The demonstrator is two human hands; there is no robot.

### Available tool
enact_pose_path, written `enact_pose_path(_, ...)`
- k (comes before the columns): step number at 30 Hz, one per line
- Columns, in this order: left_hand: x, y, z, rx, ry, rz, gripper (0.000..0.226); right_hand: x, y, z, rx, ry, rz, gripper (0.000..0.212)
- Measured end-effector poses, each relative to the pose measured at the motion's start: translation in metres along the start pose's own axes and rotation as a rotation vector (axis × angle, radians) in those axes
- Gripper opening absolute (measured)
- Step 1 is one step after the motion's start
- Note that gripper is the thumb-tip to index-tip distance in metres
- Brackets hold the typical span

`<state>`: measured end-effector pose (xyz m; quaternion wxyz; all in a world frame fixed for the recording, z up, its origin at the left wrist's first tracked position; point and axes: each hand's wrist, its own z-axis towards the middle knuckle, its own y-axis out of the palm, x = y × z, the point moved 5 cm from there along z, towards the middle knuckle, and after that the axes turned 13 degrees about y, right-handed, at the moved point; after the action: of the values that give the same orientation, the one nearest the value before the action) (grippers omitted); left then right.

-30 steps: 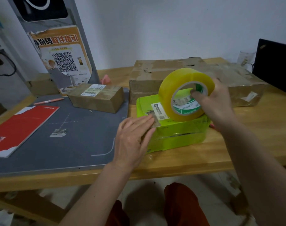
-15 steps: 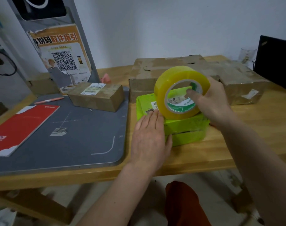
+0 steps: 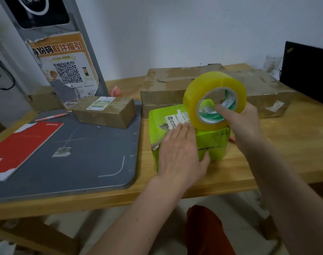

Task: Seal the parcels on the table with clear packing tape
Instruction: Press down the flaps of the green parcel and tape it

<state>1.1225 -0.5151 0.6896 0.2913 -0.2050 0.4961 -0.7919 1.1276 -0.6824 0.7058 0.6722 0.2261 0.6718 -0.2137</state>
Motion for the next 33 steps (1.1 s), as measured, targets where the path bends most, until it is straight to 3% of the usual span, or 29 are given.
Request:
enact_pose_path(4,0.000,0.001,0.001,-0.019,-0.006,0.002,0.071,-0.002,0.006,0.002,0.005,-0.003,-0.046,0.029)
enact_pose_path(10,-0.002,-0.001,0.009,-0.089,-0.025,0.003,0.083,-0.006,0.002,0.000,0.023,-0.043,-0.093,0.021)
enact_pose_path(17,-0.005,0.005,0.014,-0.129,0.008,0.086,0.081,-0.006,0.002,0.000,0.022,-0.025,-0.136,0.036)
enact_pose_path(21,-0.016,0.002,0.022,-0.166,0.023,0.079,0.084,-0.005,0.005,-0.005,0.072,-0.011,-0.132,0.057)
enact_pose_path(25,-0.027,-0.001,0.024,-0.188,0.032,0.037,0.090,-0.002,0.013,-0.007,0.092,-0.031,-0.158,0.027)
enact_pose_path(29,-0.030,0.001,0.024,-0.256,0.014,-0.015,0.107,-0.008,0.005,-0.003,0.070,-0.050,-0.175,0.026)
enact_pose_path(33,-0.033,0.000,0.024,-0.282,-0.022,-0.044,0.097,-0.016,-0.014,0.003,0.081,-0.081,-0.155,0.019)
